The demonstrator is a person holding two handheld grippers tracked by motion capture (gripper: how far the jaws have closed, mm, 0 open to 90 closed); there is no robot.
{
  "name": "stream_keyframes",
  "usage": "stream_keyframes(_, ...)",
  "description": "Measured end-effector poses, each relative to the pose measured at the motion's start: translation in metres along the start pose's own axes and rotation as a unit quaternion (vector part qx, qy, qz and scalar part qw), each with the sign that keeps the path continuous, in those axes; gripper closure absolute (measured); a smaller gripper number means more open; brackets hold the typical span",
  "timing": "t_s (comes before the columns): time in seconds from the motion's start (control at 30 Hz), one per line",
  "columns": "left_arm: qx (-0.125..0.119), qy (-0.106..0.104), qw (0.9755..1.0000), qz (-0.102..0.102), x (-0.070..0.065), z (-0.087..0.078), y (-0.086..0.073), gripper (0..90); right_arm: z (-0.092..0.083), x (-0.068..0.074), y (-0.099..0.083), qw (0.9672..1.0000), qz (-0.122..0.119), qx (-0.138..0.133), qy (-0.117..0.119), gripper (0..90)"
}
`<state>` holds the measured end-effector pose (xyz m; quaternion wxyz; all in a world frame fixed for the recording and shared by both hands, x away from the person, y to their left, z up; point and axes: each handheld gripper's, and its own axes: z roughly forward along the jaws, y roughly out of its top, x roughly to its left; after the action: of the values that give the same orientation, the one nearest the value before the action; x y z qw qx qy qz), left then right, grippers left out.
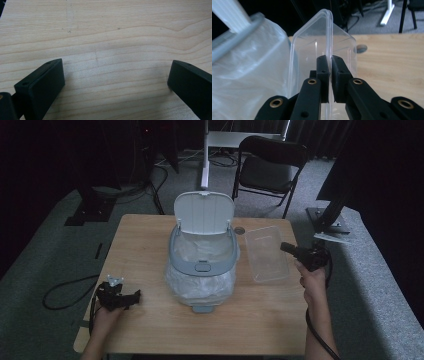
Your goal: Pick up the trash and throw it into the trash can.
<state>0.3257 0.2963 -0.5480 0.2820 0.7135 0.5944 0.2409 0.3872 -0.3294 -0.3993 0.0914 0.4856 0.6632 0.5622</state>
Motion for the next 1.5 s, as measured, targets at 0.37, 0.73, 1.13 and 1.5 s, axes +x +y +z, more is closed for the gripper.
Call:
stream_keyframes(0.37,0.0,0.0,1.0,0.0,0.0,0.0,0.0,1.8,-0.033,0.033,0.018,0.9977,-0.039,-0.051,0.023,85.5)
stream_keyframes(0.73,0.0,0.0,1.0,0.0,0.0,0.0,0.0,1.8,-0.046,0.056,0.033,0.9939,-0.068,-0.078,0.038,85.5)
stream_keyframes(1.13,0.0,0.0,1.0,0.0,0.0,0.0,0.0,1.8,-0.055,0.081,0.062,0.9873,-0.091,-0.112,0.068,85.5)
stream_keyframes(1.5,0.0,0.0,1.0,0.0,0.0,0.0,0.0,1.8,-0.057,0.107,0.088,0.9804,-0.113,-0.134,0.09,85.5)
